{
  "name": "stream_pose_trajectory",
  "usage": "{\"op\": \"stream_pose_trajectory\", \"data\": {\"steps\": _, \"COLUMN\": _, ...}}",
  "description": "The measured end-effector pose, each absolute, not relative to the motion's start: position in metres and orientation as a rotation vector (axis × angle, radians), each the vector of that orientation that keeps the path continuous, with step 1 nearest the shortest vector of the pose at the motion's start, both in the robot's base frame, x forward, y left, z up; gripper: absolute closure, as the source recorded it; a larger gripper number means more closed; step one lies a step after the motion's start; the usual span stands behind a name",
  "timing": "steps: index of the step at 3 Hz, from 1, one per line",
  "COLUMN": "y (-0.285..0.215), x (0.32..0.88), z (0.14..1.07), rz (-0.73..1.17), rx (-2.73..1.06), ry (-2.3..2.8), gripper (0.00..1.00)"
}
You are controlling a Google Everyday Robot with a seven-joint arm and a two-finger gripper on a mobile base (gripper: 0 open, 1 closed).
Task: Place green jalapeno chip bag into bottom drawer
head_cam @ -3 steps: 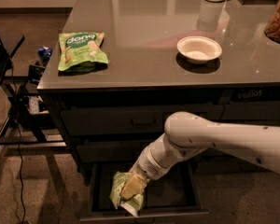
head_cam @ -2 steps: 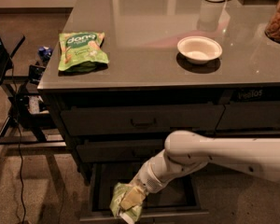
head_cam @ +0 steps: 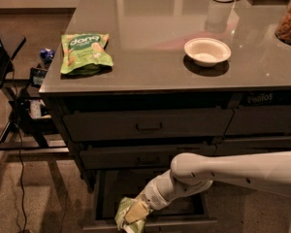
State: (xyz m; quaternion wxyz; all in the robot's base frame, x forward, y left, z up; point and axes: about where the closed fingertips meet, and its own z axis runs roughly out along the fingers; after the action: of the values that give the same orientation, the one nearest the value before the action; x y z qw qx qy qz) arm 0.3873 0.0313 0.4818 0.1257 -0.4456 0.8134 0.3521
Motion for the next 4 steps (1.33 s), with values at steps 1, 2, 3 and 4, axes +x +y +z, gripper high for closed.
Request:
{"op": "stream_pose_trajectory", "data": {"steps": 1, "y": 0.032, "x": 0.387, "z": 0.481, "rz": 1.027, "rx": -1.297, "ry": 2.369, "gripper": 1.00}}
{"op": "stream_pose_trajectory", "data": {"steps": 2, "y": 0.038, "x": 0.390, "z": 0.448, "rz": 1.060, "rx": -1.214, "ry": 2.385, "gripper": 1.00}}
{"op": "stream_pose_trajectory", "data": {"steps": 3, "y": 0.039, "x": 0.405, "z": 0.409, "rz": 1.073, "rx": -1.080, "ry": 2.392, "gripper": 1.00}}
{"op": "stream_pose_trajectory", "data": {"steps": 4, "y": 0.037, "x": 0.418, "z": 0.379, "rz": 1.105, "rx": -0.974, "ry": 2.387, "gripper": 1.00}}
